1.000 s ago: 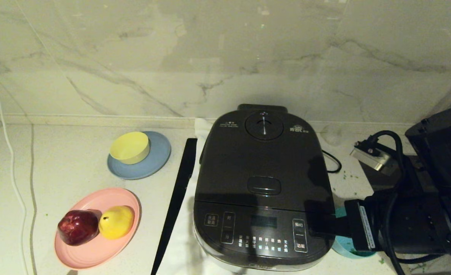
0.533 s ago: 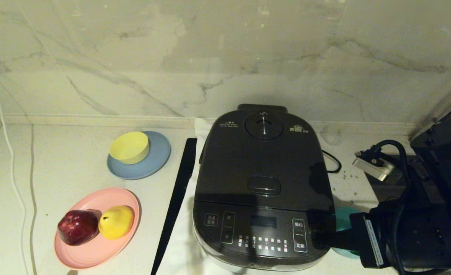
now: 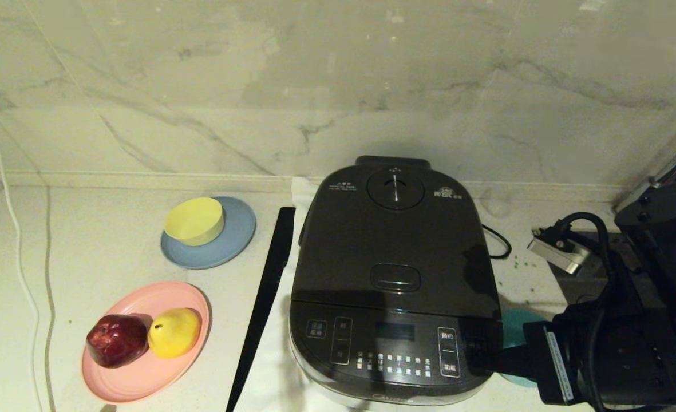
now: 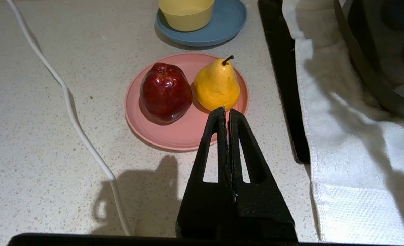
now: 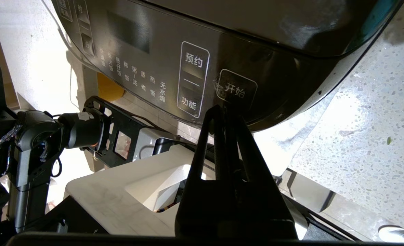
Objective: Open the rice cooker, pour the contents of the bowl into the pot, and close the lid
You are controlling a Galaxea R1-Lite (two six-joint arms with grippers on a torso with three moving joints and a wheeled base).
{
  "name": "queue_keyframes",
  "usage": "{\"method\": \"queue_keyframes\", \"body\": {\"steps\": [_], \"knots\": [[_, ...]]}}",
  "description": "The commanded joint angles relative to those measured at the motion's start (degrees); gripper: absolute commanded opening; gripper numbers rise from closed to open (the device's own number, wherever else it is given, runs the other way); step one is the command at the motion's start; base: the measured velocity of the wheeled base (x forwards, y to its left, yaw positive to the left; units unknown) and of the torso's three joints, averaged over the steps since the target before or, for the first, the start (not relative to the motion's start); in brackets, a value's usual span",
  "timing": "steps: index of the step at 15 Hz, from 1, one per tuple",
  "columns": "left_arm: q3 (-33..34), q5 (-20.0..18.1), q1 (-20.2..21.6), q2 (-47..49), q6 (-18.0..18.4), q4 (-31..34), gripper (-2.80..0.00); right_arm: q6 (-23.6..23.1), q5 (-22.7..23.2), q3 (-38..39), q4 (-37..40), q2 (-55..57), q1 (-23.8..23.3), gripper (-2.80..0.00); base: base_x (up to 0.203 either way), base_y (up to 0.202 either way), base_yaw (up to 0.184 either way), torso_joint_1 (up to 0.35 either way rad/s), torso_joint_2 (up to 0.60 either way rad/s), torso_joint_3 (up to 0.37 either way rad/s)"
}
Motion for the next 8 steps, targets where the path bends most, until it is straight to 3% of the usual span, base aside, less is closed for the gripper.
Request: {"method": "queue_keyframes", "body": {"steps": [1,8], "knots": [[0.46,-0.01,0.0,-0.06,0.02,-0.03,-2.8,0.16,0.01,0.17,0.25,0.7,0.02,-2.8,0.0,0.0,0.0,0.0,0.0,0.0],[0.46,-0.01,0.0,-0.06,0.1,-0.03,-2.8,0.25,-0.08,-0.36,0.17,0.55,-0.25,-2.8,0.0,0.0,0.0,0.0,0.0,0.0]]}}
